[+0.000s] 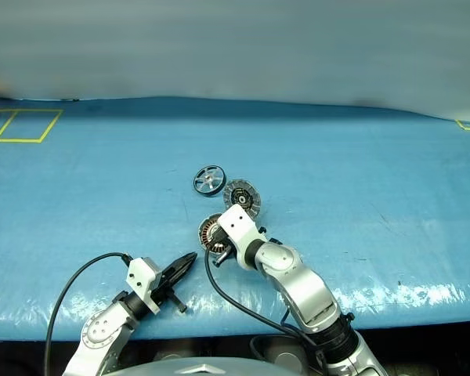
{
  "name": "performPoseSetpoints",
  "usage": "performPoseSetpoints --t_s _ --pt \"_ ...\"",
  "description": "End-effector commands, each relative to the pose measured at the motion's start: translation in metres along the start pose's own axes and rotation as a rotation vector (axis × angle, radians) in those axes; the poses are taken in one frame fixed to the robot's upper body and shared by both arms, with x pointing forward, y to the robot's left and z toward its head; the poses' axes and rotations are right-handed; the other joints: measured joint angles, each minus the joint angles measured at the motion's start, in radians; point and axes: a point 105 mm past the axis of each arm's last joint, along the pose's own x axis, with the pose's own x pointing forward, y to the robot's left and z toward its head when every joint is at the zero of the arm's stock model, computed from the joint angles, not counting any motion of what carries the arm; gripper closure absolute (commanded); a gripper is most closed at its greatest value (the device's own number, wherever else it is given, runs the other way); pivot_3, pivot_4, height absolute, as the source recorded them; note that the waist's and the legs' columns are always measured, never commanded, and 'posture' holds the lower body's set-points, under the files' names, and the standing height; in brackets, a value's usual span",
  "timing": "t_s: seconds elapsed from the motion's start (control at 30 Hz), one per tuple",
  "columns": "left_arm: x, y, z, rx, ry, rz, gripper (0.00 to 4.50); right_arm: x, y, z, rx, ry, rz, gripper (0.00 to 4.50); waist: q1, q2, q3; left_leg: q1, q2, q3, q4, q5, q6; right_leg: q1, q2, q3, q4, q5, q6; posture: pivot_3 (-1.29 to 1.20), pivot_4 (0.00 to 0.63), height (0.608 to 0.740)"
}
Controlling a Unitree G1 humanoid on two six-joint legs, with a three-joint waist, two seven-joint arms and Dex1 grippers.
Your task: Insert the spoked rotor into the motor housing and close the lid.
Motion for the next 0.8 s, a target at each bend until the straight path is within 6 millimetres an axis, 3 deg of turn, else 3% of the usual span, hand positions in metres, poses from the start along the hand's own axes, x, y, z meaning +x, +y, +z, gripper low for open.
performPoseSetpoints --t_s 0.03,0.3,0.53,0.7,0.8 --pt "0.001 -0.001 0.009 0.015 -0.044 0.000 4.50 -0.003 -0.005 0.006 0.001 -0.024 -0.025 4.48 0.000 0.000 0.000 0.000 0.000 0.000 0.000 0.000 0.000 0.000 0.000 0.000 0.000 0.000 0.000 0.00 0.150 0.740" --pt "0.001 -0.001 0.009 0.017 -0.040 -0.004 4.50 -0.004 -0.007 0.002 0.063 -0.018 -0.053 4.48 0.000 0.000 0.000 0.000 0.000 0.000 0.000 0.000 0.000 0.000 0.000 0.000 0.000 0.000 0.000 0.00 0.150 0.740" --pt "-0.002 0.006 0.012 0.028 -0.048 0.013 4.50 -0.014 0.004 0.016 0.079 -0.081 0.029 4.48 0.000 0.000 0.000 0.000 0.000 0.000 0.000 0.000 0.000 0.000 0.000 0.000 0.000 0.000 0.000 0.00 0.150 0.740" --pt "-0.006 0.028 0.012 0.021 0.014 0.134 4.50 -0.034 0.008 0.032 0.065 -0.172 0.076 4.48 0.000 0.000 0.000 0.000 0.000 0.000 0.000 0.000 0.000 0.000 0.000 0.000 0.000 0.000 0.000 0.00 0.150 0.740" --pt "-0.005 0.047 0.022 -0.037 0.016 0.209 4.50 -0.044 0.007 0.030 0.042 -0.187 0.081 4.48 0.002 -0.001 0.001 0.000 0.000 -0.001 0.000 0.000 0.000 0.000 0.000 0.000 0.000 0.000 0.001 0.00 0.150 0.740"
